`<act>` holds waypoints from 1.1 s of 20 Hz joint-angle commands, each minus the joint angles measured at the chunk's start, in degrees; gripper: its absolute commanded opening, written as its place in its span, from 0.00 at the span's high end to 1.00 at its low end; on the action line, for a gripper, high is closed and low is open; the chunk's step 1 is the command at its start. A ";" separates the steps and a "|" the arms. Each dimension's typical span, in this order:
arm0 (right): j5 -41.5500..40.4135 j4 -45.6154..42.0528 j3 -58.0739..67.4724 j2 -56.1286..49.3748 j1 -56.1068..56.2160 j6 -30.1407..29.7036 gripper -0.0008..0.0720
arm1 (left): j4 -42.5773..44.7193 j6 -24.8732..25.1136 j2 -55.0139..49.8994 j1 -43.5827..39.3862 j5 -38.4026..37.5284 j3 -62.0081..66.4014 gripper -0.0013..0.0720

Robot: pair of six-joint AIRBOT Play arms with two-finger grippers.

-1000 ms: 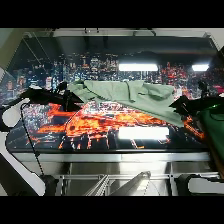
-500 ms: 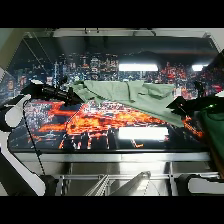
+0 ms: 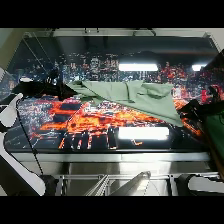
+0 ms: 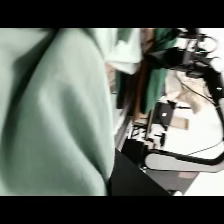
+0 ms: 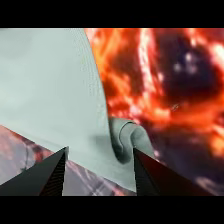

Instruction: Fold the shirts.

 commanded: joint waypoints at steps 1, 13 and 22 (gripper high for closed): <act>-5.25 10.23 0.00 -0.11 1.97 -3.93 0.35 | -9.44 1.79 0.00 1.29 -4.81 0.48 0.95; -22.77 32.72 8.28 -16.48 22.21 -11.47 0.35 | -17.20 3.48 -0.02 1.03 -7.23 0.48 0.95; -6.69 43.01 16.22 -9.94 19.63 -15.58 0.96 | -48.76 6.36 3.02 2.36 -10.91 -1.16 0.95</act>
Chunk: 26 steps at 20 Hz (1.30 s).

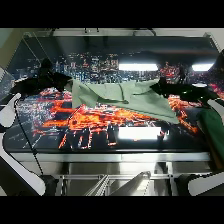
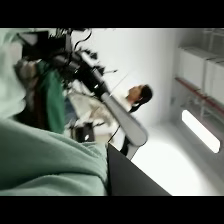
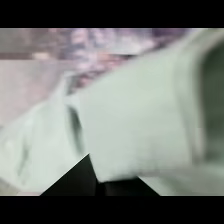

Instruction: Fold the shirts.

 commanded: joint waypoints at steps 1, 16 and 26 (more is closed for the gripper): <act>10.25 6.82 5.33 9.38 -4.07 -1.62 0.96 | -32.72 4.44 3.74 1.73 -3.02 -1.14 0.95; -1.36 15.85 12.33 47.69 -23.50 -5.62 0.96 | -51.80 5.73 27.56 6.45 -0.85 25.35 0.95; -5.60 -6.40 12.26 42.56 -6.75 -3.65 0.96 | 4.24 0.76 36.54 9.22 19.78 16.31 0.95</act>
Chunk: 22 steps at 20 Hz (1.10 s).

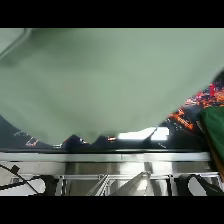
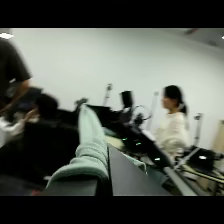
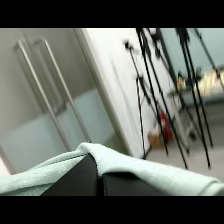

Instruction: Fold the shirts.

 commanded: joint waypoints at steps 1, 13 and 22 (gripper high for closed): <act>-2.56 -16.48 0.00 -8.74 10.47 4.96 0.96 | 24.72 -1.31 -1.95 -1.44 7.52 -4.79 0.95; -16.00 0.37 0.02 -52.76 16.50 -4.37 0.96 | 36.28 -5.95 -45.59 -9.73 17.73 6.43 0.95; -2.47 -7.19 0.00 -57.07 13.44 -6.62 0.96 | 43.50 -4.90 -50.05 -7.76 9.16 4.83 0.95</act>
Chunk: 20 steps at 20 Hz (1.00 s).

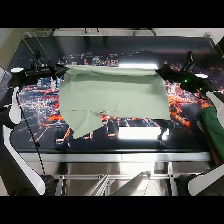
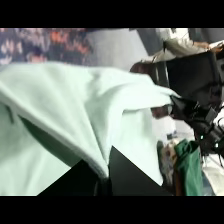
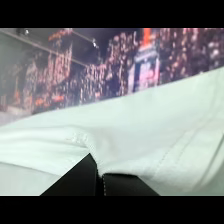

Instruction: Fold the shirts.

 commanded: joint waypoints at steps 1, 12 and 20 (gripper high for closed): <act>6.43 -5.42 0.00 -0.85 -1.36 0.33 0.96 | 9.55 -2.05 -1.44 0.33 -4.37 -0.07 0.95; 14.73 -19.91 0.04 -0.59 -1.88 14.43 0.61 | 15.93 -7.85 -1.42 0.50 -16.37 -0.04 0.67; 29.22 -46.62 -3.21 15.78 -11.56 31.52 0.61 | 14.08 -11.13 7.32 6.95 -27.98 -11.21 0.23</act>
